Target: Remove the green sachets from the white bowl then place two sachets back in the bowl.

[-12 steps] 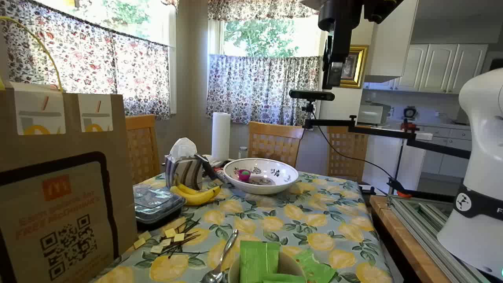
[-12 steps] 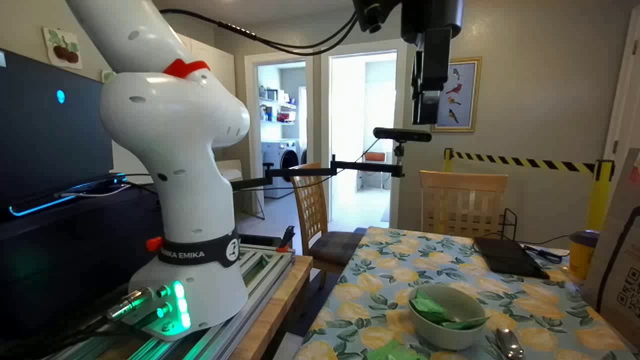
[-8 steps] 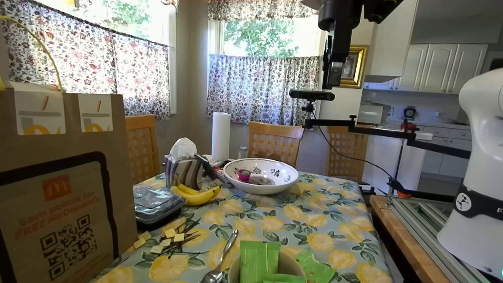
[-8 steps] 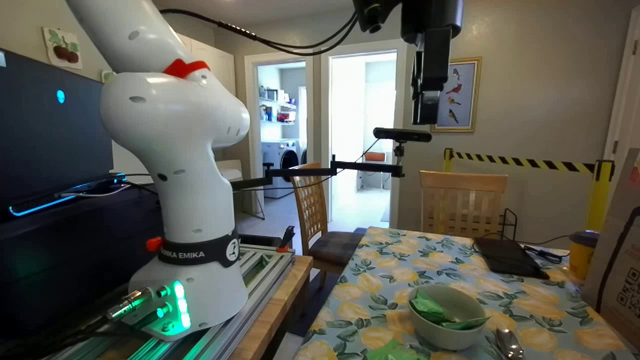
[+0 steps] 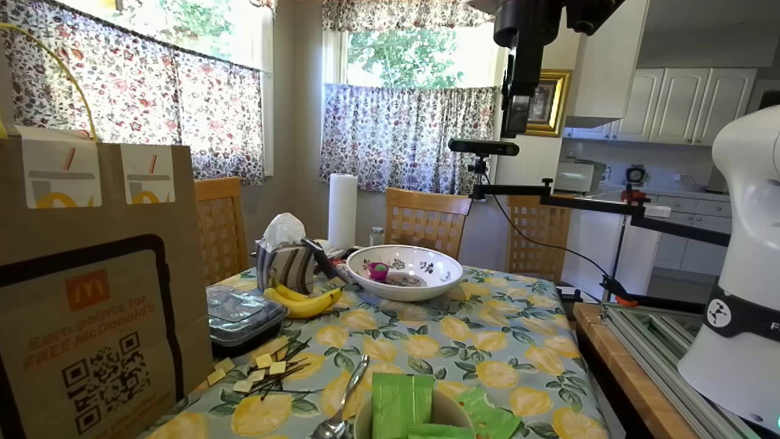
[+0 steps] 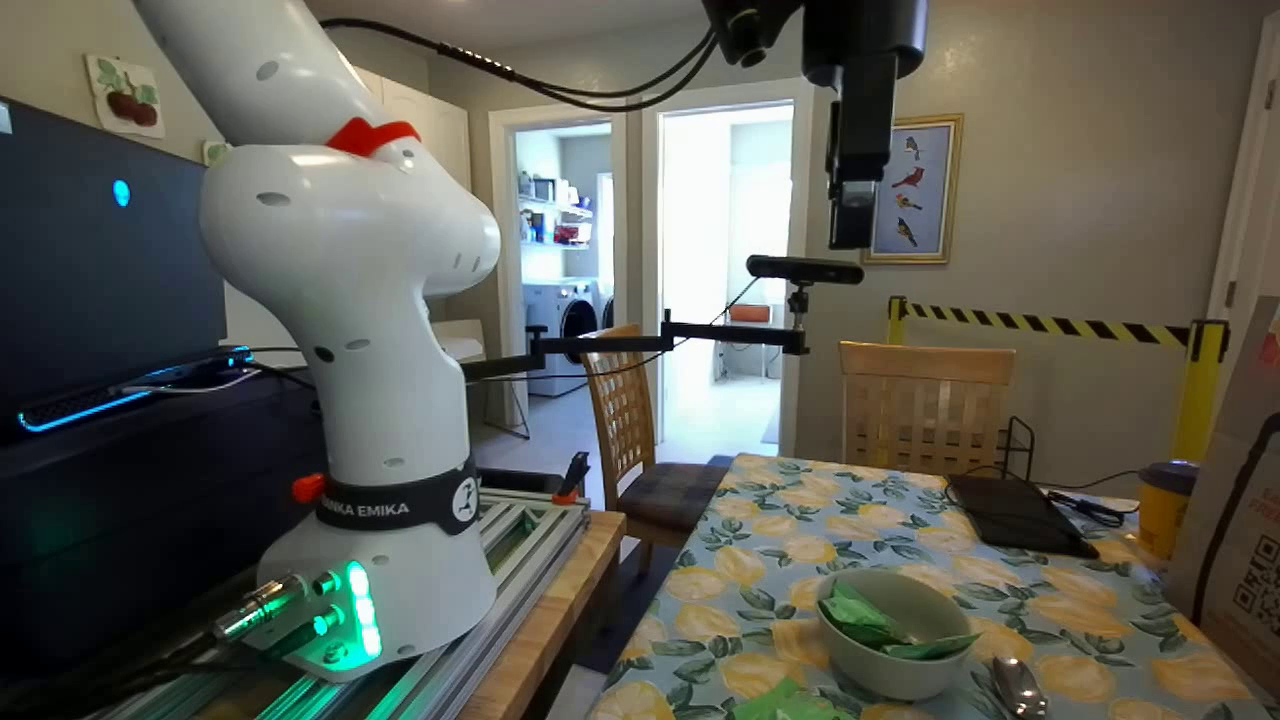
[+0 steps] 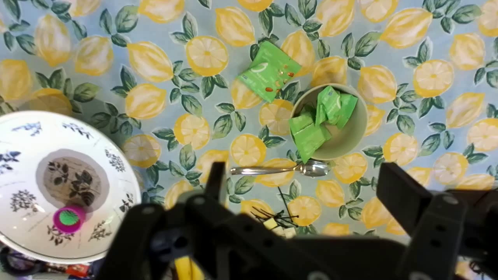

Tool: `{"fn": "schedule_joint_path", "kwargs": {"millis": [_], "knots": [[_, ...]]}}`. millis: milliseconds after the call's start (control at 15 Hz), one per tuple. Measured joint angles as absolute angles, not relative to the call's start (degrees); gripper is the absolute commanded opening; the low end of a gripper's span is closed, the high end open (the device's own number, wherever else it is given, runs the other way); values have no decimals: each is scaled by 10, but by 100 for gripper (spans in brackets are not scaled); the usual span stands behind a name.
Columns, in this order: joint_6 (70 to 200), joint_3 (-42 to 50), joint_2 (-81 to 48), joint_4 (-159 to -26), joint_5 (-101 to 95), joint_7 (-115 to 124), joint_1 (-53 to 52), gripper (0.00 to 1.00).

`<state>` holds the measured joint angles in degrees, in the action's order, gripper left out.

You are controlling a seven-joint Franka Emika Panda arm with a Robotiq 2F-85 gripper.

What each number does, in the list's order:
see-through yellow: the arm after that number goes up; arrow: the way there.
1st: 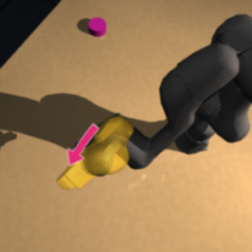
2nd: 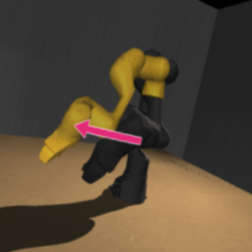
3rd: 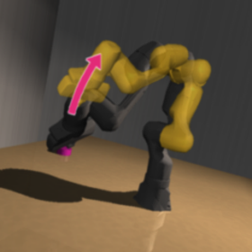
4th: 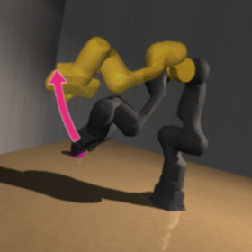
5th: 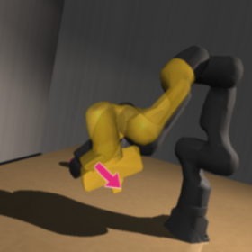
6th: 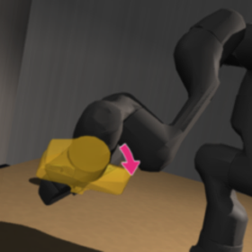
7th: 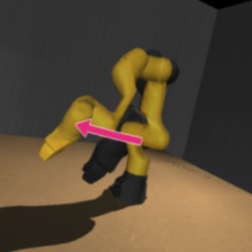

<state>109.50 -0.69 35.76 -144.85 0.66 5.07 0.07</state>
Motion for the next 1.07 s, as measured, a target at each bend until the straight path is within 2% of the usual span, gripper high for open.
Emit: {"fn": "schedule_joint_path", "kwargs": {"millis": [667,1067], "knots": [[1221,-15,297,-1468,-25,37,17,100],[1228,-15,291,-1469,-24,38,16,100]]}}
